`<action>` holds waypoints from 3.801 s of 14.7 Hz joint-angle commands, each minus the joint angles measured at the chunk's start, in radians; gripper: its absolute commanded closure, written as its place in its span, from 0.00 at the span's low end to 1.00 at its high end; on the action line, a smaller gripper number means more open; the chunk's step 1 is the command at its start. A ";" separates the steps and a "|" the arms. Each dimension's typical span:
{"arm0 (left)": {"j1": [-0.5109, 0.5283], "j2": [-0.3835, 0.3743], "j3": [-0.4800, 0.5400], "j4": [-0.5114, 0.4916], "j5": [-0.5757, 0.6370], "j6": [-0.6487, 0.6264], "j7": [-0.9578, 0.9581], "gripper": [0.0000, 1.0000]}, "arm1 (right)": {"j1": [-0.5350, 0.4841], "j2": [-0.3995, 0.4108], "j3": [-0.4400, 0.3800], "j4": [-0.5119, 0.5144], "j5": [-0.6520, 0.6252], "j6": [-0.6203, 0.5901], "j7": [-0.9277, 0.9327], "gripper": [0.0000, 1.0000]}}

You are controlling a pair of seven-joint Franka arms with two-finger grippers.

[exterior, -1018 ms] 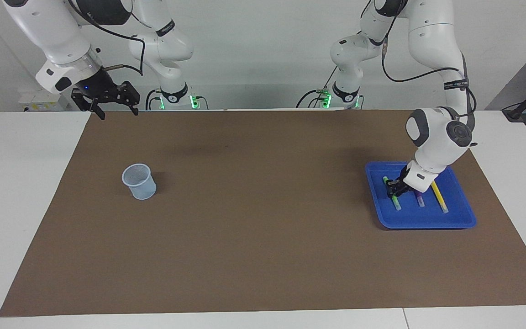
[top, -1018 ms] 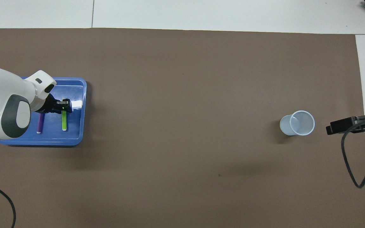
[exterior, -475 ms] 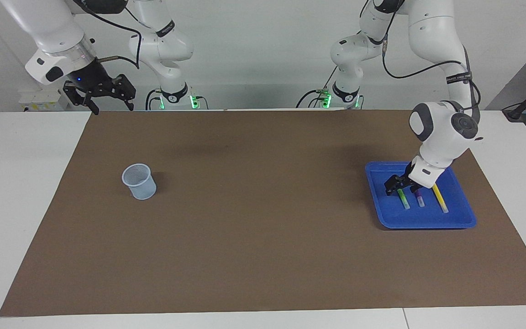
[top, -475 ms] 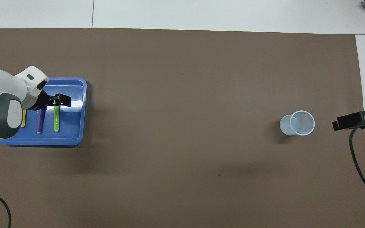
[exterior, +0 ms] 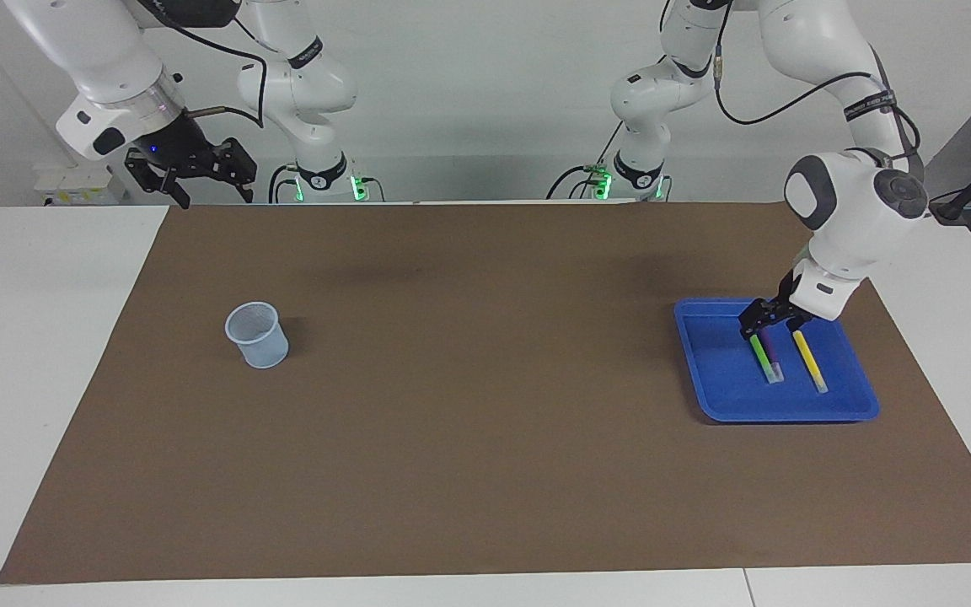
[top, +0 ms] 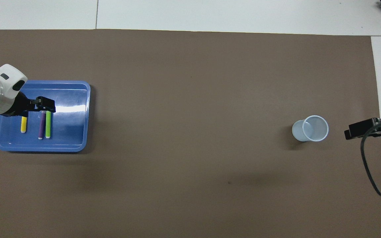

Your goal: Right arm passes pens to left for tray arrangement

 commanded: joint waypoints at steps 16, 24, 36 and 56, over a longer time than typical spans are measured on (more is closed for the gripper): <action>-0.302 -0.205 0.277 0.276 -0.022 -0.543 0.009 0.00 | 0.030 0.011 -0.027 0.029 -0.022 -0.004 0.020 0.00; -0.375 -0.176 0.336 0.244 -0.022 -0.445 0.009 0.00 | 0.041 0.011 -0.025 0.027 -0.042 -0.004 0.022 0.00; -0.369 -0.121 0.340 0.320 -0.031 -0.475 0.010 0.00 | 0.038 0.017 -0.024 0.024 -0.039 0.004 0.023 0.00; -0.375 -0.136 0.334 0.316 -0.033 -0.468 0.012 0.00 | 0.039 0.017 -0.022 0.020 -0.111 0.033 0.017 0.00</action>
